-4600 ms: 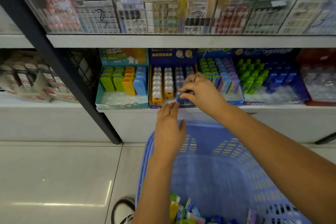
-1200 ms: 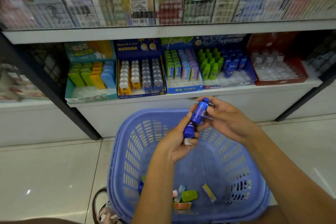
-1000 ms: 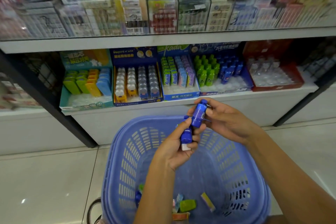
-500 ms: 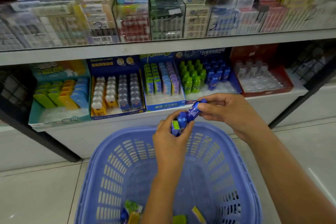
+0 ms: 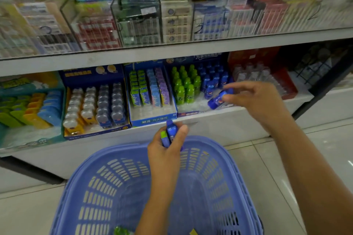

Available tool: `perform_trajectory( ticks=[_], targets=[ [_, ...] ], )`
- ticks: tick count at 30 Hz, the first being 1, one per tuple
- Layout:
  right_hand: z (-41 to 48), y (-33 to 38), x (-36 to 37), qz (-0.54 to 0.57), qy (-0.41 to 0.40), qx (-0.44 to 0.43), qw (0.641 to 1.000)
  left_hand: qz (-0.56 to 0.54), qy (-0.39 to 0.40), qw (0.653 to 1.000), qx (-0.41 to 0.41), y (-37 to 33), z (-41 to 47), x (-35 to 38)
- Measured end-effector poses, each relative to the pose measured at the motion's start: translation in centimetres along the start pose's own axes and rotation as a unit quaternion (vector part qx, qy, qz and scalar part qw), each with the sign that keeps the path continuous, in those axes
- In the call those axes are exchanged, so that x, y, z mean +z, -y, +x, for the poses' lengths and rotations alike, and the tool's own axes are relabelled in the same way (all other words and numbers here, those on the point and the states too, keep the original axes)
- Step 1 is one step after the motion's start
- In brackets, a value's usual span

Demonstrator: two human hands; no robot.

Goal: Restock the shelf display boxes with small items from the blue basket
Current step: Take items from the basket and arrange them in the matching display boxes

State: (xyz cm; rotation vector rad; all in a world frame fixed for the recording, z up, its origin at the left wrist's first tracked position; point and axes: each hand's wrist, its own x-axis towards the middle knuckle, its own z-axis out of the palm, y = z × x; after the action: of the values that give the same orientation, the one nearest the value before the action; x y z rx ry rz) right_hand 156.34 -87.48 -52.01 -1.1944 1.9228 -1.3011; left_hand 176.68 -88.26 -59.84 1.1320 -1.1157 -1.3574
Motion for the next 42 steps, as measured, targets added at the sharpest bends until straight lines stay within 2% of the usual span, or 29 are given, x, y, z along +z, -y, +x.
perform_trajectory(
  ticks=[4, 6, 11, 17, 24, 29, 31, 32, 33, 34, 35, 37, 38, 42],
  targets=[
    [5.1, -1.1, -2.3, -0.163, -0.002, -0.055, 0.985, -0.045, 0.044, 0.988, -0.142, 0.2, 0.2, -0.1],
    [7.4, -1.6, -1.9, -0.212, 0.028, -0.063, 0.975, -0.062, 0.063, 0.977, -0.194, 0.3, 0.2, -0.1],
    [11.0, -2.3, -0.6, -0.268, 0.103, -0.032, 0.958, -0.077, 0.129, 0.956, -0.252, 0.6, 0.2, 0.0],
    [11.6, -2.1, -0.5, -0.327, 0.171, -0.041, 0.928, -0.09, 0.19, 0.938, -0.274, 1.4, 0.4, -0.1],
    [11.1, -1.4, 0.4, -0.361, 0.152, -0.033, 0.919, -0.073, 0.253, 0.937, -0.229, 1.8, -0.2, -0.1],
    [9.9, -0.3, 0.3, -0.432, 0.153, -0.047, 0.888, -0.082, 0.245, 0.95, -0.176, 1.5, -1.1, -0.5],
    [8.3, -0.2, 0.4, -0.396, 0.085, -0.093, 0.91, -0.034, 0.212, 0.968, -0.127, 1.5, -1.2, -0.8],
    [7.0, 0.0, 0.6, -0.346, 0.05, -0.114, 0.93, -0.012, 0.196, 0.975, -0.105, 1.4, -1.1, -0.9],
    [5.5, 0.3, 0.8, -0.291, 0.049, -0.119, 0.948, -0.004, 0.192, 0.977, -0.092, 1.3, -1.1, -1.1],
    [4.0, 0.7, 1.1, -0.228, 0.095, -0.102, 0.964, -0.01, 0.198, 0.976, -0.086, 1.1, -1.1, -1.1],
    [2.2, 1.1, 1.4, -0.157, 0.181, -0.068, 0.969, -0.029, 0.212, 0.973, -0.091, 0.9, -1.2, -1.2],
    [-0.7, 2.0, 2.0, -0.065, 0.346, -0.002, 0.936, -0.095, 0.243, 0.957, -0.13, 0.5, -1.4, -1.4],
    [-1.7, 2.2, 2.2, -0.052, 0.385, 0.002, 0.922, -0.132, 0.263, 0.943, -0.154, 0.4, -1.4, -1.5],
    [-2.9, 2.2, 2.3, -0.041, 0.368, -0.014, 0.929, -0.241, 0.344, 0.88, -0.221, 0.5, -1.6, -1.8]
  ],
)
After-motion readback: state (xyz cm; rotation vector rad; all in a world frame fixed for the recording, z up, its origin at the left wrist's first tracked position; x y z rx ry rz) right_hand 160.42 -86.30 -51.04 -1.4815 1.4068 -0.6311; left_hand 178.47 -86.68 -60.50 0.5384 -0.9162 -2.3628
